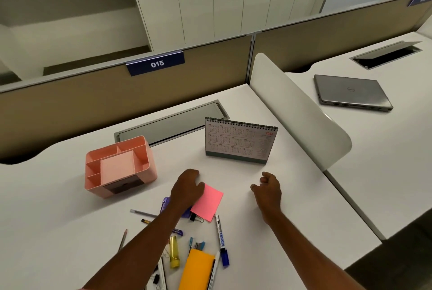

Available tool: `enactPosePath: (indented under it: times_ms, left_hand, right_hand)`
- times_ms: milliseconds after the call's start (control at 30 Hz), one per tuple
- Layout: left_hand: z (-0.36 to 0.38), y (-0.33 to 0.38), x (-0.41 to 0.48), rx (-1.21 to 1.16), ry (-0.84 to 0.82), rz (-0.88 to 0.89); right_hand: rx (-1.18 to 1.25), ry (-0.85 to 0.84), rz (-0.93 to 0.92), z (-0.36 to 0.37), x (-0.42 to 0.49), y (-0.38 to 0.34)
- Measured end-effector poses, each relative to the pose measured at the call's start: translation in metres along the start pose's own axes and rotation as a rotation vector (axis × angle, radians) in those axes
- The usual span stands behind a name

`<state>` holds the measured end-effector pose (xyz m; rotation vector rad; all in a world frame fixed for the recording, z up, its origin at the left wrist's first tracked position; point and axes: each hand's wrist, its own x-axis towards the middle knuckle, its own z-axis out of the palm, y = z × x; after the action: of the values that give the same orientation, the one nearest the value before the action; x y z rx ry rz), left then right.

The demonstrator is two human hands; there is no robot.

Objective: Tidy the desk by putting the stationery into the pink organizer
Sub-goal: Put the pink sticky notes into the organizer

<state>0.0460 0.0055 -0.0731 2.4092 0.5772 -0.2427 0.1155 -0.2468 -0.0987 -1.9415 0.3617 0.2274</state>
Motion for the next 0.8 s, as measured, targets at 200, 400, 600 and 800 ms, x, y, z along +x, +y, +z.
enactPosePath:
  times_ms: [200,400,600,800]
  left_hand:
    - [0.002,-0.006,-0.026,0.254,0.031,0.005]
    - [0.006,-0.005,-0.039,0.33,0.081,-0.014]
    - [0.01,0.0,-0.042,0.308,0.117,-0.068]
    - [0.011,0.005,-0.047,0.145,0.214,-0.104]
  right_hand:
    - [-0.082,-0.138,-0.106,0.027,-0.045,0.012]
    - [-0.199,-0.287,-0.23,0.053,-0.083,0.014]
    - [-0.262,-0.328,-0.237,0.07,-0.096,0.016]
    - [-0.314,-0.361,-0.229,0.073,-0.094,0.011]
